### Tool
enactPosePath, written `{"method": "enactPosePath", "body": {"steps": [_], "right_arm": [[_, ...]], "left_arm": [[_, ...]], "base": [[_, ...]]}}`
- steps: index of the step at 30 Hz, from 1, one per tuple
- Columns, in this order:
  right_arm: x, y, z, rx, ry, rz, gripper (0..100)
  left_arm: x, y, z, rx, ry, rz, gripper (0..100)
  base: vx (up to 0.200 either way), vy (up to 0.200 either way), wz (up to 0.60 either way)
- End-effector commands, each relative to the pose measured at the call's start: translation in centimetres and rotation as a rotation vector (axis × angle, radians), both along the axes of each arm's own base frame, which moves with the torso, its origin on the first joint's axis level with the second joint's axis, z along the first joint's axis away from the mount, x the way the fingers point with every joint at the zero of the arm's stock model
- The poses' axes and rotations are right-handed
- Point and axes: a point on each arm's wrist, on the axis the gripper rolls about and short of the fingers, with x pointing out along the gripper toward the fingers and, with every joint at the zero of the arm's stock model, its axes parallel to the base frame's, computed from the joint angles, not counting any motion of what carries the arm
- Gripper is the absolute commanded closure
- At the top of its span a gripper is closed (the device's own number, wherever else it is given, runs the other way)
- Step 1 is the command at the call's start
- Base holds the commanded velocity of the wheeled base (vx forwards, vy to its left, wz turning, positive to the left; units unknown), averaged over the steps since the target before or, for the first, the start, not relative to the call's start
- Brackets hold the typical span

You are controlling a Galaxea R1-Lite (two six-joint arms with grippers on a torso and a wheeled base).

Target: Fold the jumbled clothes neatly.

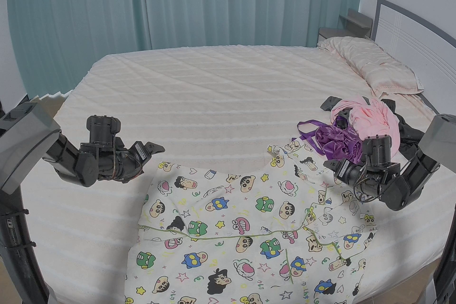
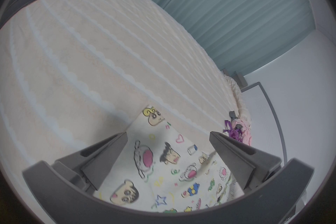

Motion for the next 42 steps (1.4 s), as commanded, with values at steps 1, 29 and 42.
{"method": "enactPosePath", "body": {"steps": [1,29,42], "right_arm": [[-2.2,-0.9,-0.7,0.064,0.019,-0.009,0],[-3.7,-2.0,-1.2,0.11,-0.014,0.005,0],[-3.7,-1.9,-1.4,0.123,-0.002,0.013,0]], "left_arm": [[3.6,1.0,-4.2,0.022,0.083,-0.004,0],[5.6,-0.8,-6.8,0.033,0.079,-0.066,100],[5.3,0.2,-5.2,0.03,0.058,-0.036,100]], "base": [[0.0,0.0,0.0],[0.0,0.0,0.0],[0.0,0.0,0.0]]}}
